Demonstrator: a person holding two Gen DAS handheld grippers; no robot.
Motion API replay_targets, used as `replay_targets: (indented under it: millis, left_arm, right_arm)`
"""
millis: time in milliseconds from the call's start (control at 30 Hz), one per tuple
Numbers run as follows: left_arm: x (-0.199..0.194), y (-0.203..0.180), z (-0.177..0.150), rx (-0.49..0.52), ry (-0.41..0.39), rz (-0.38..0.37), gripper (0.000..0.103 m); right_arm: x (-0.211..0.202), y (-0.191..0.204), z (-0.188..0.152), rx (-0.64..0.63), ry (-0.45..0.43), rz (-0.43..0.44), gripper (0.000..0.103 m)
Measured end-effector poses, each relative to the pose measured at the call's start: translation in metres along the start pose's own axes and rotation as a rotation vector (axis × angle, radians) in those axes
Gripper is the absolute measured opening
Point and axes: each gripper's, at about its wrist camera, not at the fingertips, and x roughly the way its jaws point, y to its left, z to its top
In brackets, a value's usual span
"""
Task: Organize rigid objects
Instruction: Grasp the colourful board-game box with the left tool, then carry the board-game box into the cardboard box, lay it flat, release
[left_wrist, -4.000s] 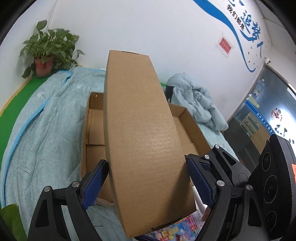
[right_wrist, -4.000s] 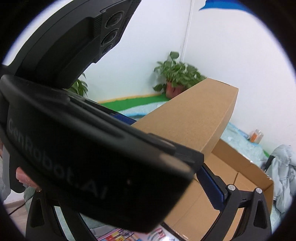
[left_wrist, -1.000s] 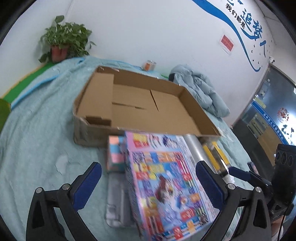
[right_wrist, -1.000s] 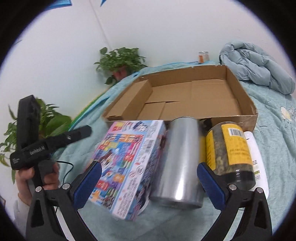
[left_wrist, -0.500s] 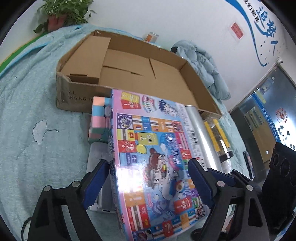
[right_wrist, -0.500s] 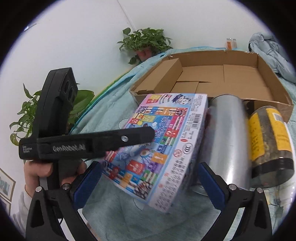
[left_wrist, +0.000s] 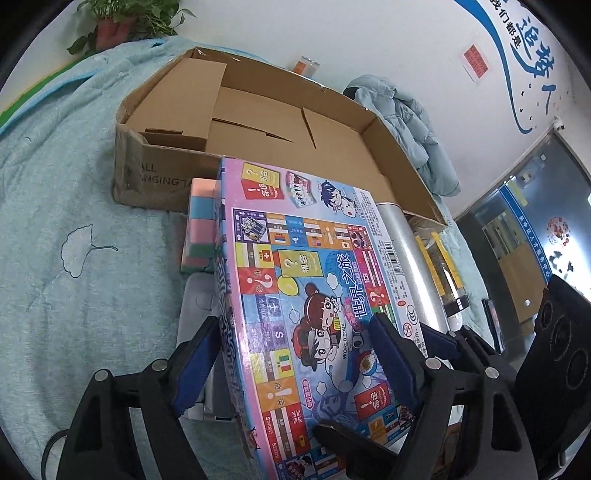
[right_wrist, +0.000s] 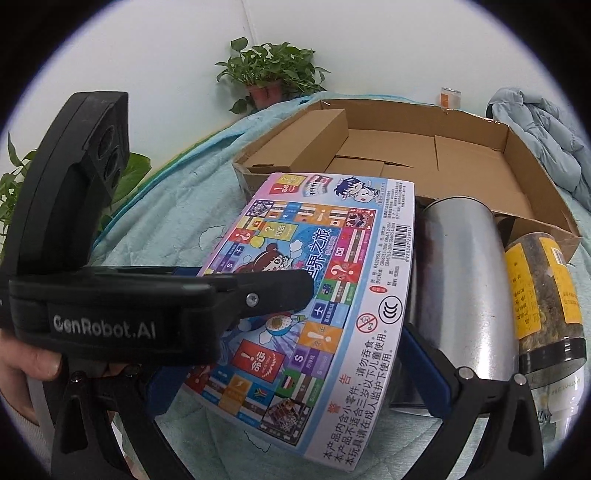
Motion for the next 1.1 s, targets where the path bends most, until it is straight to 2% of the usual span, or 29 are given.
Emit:
replay_targets:
  millis: [233,433,667,767,1100]
  left_arm:
    - [-0.008,-0.004,-0.011,0.003,-0.053,0.015,0.078]
    - [-0.035,-0.024,-0.014,0.067,-0.172,0.029,0.071]
    - [-0.058,-0.053,0.002,0.148,-0.278,0.052,0.071]
    - [-0.06,-0.062,0.011,0.169,-0.303,0.073,0.071]
    - [-0.058,-0.081,0.051,0.196,-0.338,0.051,0.071]
  right_arm:
    - [0.001,0.001,0.0,0.02,-0.028,-0.032,0.103]
    - [-0.015,0.004,0.003,0.007,-0.124,-0.071,0.1]
    - [-0.04,-0.002,0.012,0.011,-0.256,-0.096,0.098]
    - [-0.04,-0.003,0.017,0.018,-0.27,-0.097,0.098]
    - [-0.048,-0.019,0.041,0.031,-0.327,-0.123,0.098]
